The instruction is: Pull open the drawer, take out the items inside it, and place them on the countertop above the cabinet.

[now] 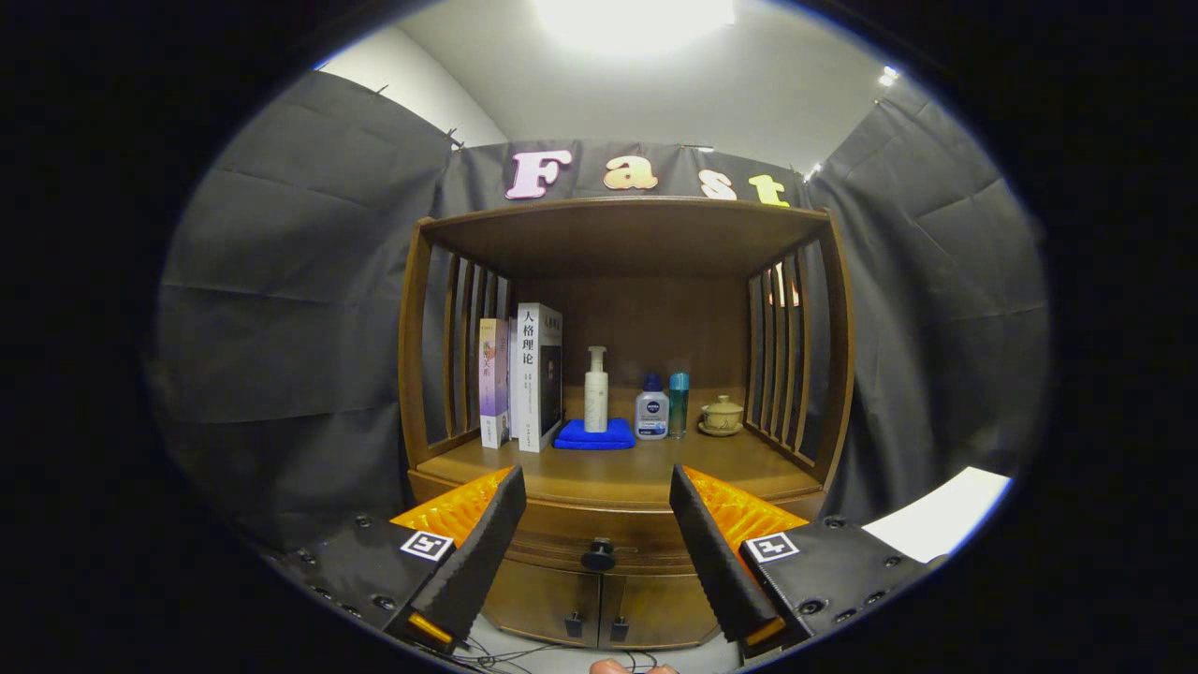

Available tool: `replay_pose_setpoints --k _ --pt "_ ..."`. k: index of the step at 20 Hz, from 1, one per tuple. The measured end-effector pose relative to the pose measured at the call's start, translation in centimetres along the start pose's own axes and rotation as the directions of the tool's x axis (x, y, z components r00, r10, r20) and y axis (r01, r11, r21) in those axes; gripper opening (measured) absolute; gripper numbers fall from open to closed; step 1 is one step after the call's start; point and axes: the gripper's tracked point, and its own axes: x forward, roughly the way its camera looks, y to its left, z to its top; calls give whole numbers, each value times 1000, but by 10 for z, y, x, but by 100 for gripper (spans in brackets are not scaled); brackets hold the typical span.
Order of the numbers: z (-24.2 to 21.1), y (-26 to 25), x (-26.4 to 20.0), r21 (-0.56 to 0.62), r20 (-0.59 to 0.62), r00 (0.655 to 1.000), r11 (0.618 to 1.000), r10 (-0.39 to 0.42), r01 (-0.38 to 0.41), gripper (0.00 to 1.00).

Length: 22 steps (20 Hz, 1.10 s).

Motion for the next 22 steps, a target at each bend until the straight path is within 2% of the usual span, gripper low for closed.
replay_pose_setpoints --k 4,7,11,22 --pt "-19 -1 17 32 -39 999 999 5 -4 97" --pt "-43 -13 37 24 -79 997 999 -27 29 97" --pt "-76 -12 61 56 -150 989 998 -16 24 97" --pt "-154 -6 104 6 -273 961 999 -40 43 96"
